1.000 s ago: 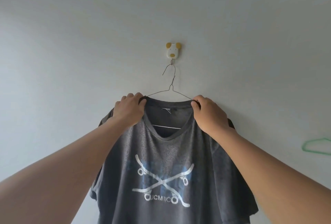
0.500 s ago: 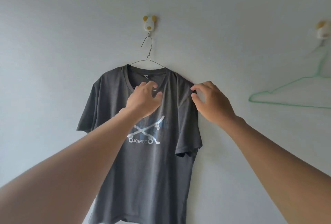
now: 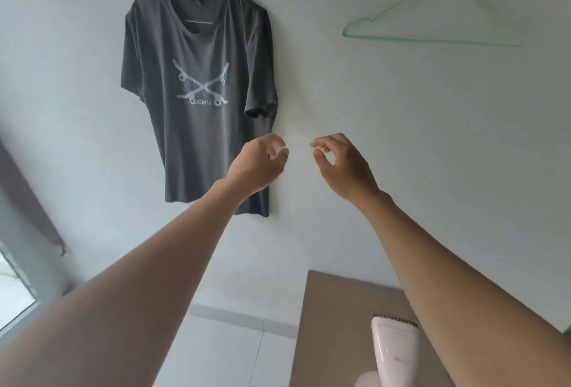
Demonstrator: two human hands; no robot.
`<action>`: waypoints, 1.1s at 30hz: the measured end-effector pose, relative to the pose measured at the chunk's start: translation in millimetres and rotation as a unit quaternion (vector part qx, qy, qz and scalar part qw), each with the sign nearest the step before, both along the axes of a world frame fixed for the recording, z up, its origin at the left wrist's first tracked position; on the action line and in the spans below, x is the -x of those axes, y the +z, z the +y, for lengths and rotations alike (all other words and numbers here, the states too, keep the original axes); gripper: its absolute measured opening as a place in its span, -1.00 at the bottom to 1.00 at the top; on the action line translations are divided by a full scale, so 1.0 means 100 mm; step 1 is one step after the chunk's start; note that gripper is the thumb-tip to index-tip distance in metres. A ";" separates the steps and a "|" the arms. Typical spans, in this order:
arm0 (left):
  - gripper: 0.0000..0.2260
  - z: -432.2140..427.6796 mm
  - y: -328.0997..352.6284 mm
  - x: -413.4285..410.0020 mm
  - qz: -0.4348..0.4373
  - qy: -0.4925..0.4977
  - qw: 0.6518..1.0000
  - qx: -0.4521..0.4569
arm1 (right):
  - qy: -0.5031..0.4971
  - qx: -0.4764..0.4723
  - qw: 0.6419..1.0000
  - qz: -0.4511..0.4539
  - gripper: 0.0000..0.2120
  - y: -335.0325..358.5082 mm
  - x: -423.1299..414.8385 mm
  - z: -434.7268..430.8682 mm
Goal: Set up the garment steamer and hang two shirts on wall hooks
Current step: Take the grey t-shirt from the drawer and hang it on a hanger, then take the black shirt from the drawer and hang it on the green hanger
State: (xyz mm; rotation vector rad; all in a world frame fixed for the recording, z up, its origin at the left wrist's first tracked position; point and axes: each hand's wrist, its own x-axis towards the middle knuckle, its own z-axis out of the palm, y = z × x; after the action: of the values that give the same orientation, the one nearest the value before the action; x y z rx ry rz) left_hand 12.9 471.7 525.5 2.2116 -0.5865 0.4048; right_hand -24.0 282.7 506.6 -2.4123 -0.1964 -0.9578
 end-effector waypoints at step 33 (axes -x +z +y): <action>-0.65 -0.46 -5.64 2.82 0.496 0.014 0.862 -0.097 | -0.039 -0.118 0.766 0.630 -0.64 -5.76 3.16 -0.36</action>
State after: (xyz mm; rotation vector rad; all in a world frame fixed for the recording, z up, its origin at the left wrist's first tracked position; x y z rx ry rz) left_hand -269.3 425.3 -38.7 2.2432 -0.0140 -0.8018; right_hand -339.7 247.2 -69.4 -2.2871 0.4922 0.7082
